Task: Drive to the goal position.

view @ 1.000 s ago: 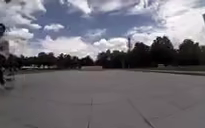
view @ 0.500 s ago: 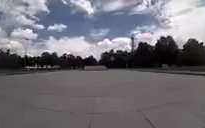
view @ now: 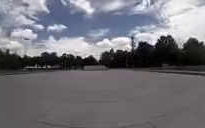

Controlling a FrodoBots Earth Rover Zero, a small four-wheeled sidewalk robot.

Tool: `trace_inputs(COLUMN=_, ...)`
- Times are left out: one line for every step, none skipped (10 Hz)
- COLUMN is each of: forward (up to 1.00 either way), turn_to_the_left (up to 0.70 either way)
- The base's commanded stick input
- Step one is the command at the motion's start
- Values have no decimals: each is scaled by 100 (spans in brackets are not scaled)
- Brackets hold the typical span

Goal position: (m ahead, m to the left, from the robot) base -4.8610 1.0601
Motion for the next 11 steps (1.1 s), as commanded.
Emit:
trace_inputs(forward=70, turn_to_the_left=-32)
trace_inputs(forward=70, turn_to_the_left=-35)
trace_inputs(forward=70, turn_to_the_left=-33)
trace_inputs(forward=70, turn_to_the_left=-18)
trace_inputs(forward=70, turn_to_the_left=-2)
trace_inputs(forward=70, turn_to_the_left=0)
trace_inputs(forward=70, turn_to_the_left=8)
trace_inputs(forward=70, turn_to_the_left=12)
trace_inputs(forward=70, turn_to_the_left=15)
trace_inputs(forward=70, turn_to_the_left=17)
trace_inputs(forward=70, turn_to_the_left=19)
